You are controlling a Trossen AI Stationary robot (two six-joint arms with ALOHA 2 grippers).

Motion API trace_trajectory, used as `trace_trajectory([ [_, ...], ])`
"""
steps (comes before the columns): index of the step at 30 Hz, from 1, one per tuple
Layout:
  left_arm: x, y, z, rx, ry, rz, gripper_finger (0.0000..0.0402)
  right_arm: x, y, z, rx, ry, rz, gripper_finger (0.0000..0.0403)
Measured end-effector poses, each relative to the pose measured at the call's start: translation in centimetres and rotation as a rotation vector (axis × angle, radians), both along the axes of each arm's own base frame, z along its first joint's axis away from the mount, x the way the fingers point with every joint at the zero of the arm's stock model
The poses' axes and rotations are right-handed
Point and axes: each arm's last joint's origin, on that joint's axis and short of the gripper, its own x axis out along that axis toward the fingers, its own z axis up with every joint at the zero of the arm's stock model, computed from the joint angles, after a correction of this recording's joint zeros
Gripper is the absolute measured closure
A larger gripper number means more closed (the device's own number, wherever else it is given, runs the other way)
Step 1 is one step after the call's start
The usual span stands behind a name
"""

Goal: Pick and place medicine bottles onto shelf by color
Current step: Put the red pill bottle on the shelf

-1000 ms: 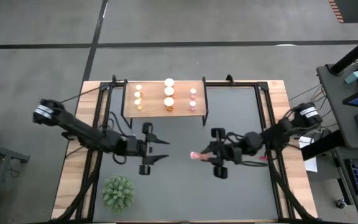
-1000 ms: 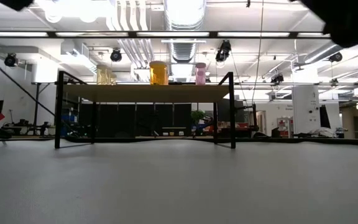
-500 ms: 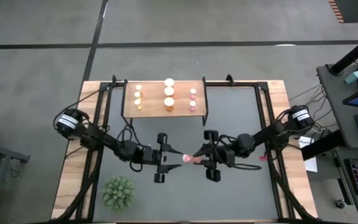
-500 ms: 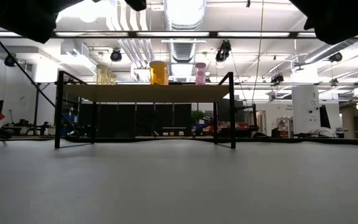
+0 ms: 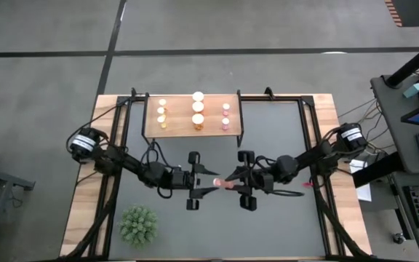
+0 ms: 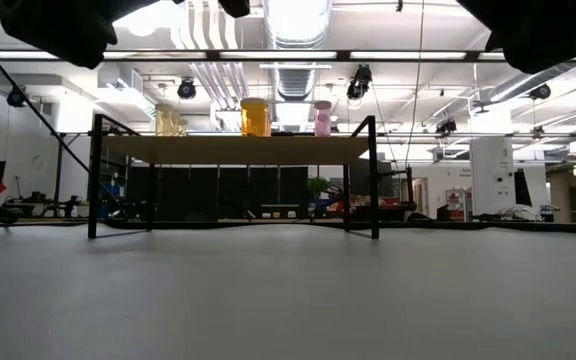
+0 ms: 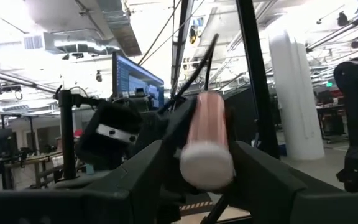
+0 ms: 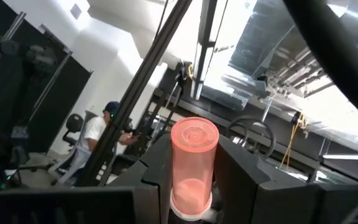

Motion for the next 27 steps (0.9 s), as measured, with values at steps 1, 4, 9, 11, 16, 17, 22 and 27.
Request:
trace_trajectory([
  [1, 0.0, -0.01, 0.0, -0.001, 0.0, -0.001, 0.0223, -0.04, 0.0, 0.06, -0.001, -0.006, -0.002, 0.0312],
  [4, -0.02, -0.04, 0.01, -0.002, -0.001, -0.003, 0.0223, -0.04, 0.03, 0.06, -0.003, -0.006, -0.003, 0.0312],
  [9, 0.05, -0.04, -0.11, 0.009, 0.001, -0.017, 0.0218, -0.04, 0.02, 0.06, -0.004, -0.007, -0.006, 0.0312],
  [11, 0.11, 0.02, -0.17, 0.011, 0.005, -0.016, 0.0207, -0.04, 0.02, 0.06, -0.004, -0.007, -0.006, 0.0312],
  [16, 0.16, 0.19, -0.16, 0.017, 0.003, -0.01, 0.0169, -0.04, 0.02, 0.06, -0.004, -0.007, -0.006, 0.0312],
  [17, 0.16, 0.22, -0.16, 0.02, 0.002, -0.008, 0.0165, -0.04, 0.02, 0.06, -0.004, -0.007, -0.006, 0.0312],
  [22, 0.21, 0.36, -0.16, 0.041, 0.0, 0.007, 0.0176, -0.04, 0.02, 0.07, -0.003, -0.007, -0.005, 0.0312],
  [27, 0.21, 0.39, -0.14, 0.057, -0.004, 0.016, 0.0229, -0.04, 0.02, 0.06, -0.003, -0.007, -0.005, 0.0312],
])
